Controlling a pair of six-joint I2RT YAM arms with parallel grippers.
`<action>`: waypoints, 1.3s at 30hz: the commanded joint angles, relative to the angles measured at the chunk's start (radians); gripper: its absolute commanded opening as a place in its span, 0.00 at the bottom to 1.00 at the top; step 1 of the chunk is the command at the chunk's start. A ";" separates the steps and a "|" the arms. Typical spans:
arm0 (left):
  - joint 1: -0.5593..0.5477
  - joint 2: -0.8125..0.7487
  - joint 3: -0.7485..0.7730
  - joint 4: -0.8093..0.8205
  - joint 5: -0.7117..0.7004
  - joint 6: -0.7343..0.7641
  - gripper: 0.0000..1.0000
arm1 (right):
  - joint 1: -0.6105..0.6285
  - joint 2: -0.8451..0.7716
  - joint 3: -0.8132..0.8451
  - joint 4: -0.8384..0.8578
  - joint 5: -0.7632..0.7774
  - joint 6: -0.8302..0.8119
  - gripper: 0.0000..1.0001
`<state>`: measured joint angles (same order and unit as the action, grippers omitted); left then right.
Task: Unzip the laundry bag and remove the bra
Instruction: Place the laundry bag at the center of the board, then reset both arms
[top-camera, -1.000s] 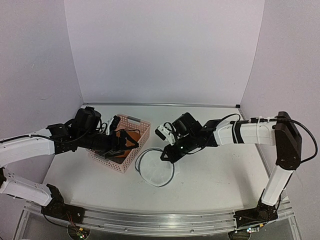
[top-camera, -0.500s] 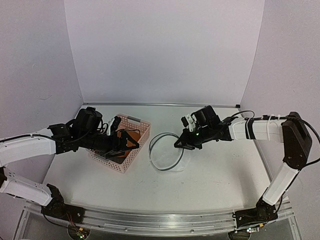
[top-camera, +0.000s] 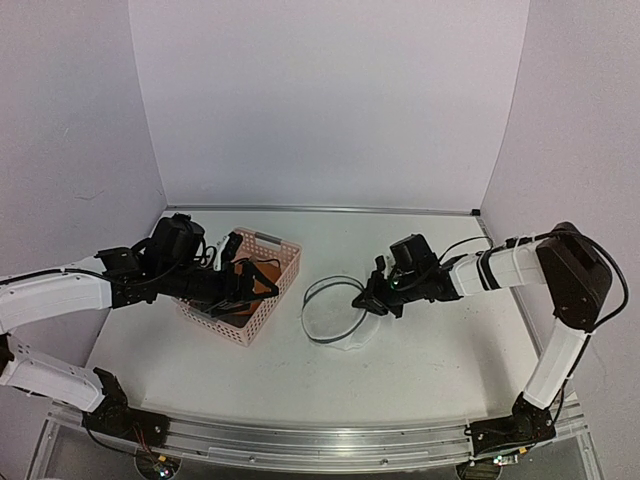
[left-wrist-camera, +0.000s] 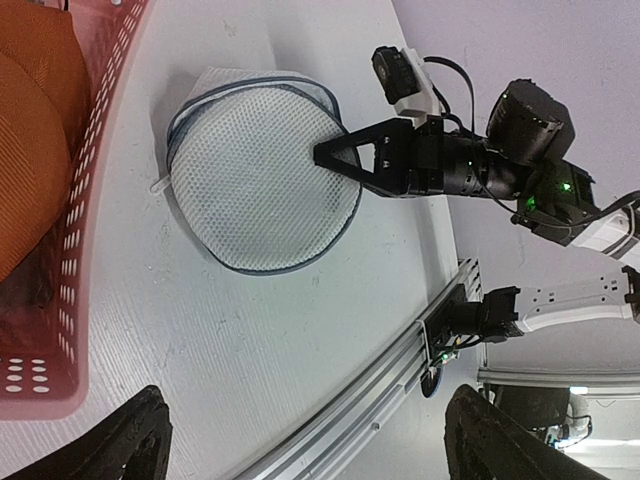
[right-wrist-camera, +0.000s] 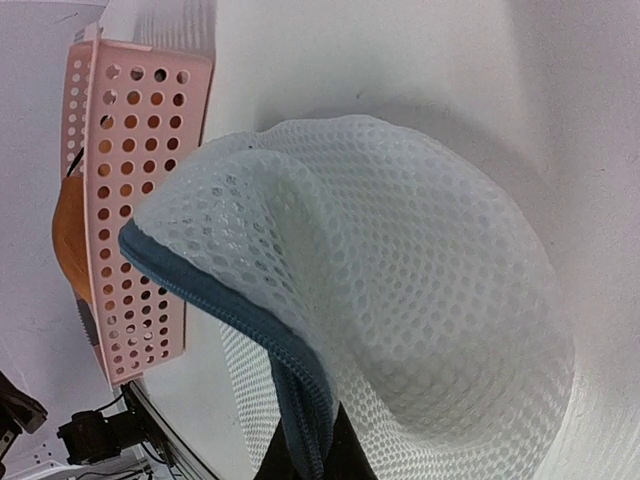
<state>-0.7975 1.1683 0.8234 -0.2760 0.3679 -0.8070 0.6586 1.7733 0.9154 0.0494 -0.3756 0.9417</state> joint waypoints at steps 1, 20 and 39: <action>0.004 0.001 0.011 0.060 0.016 0.018 0.96 | -0.019 0.032 -0.036 0.129 0.014 0.080 0.00; 0.004 0.018 0.026 0.065 0.010 0.033 0.96 | -0.019 -0.092 -0.040 0.108 0.075 0.001 0.52; 0.033 0.039 0.211 -0.125 -0.236 0.250 1.00 | -0.023 -0.349 -0.068 -0.015 0.548 -0.435 0.89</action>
<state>-0.7849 1.1969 0.9508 -0.3676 0.2260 -0.6529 0.6399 1.4895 0.8570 0.0288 0.0406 0.6525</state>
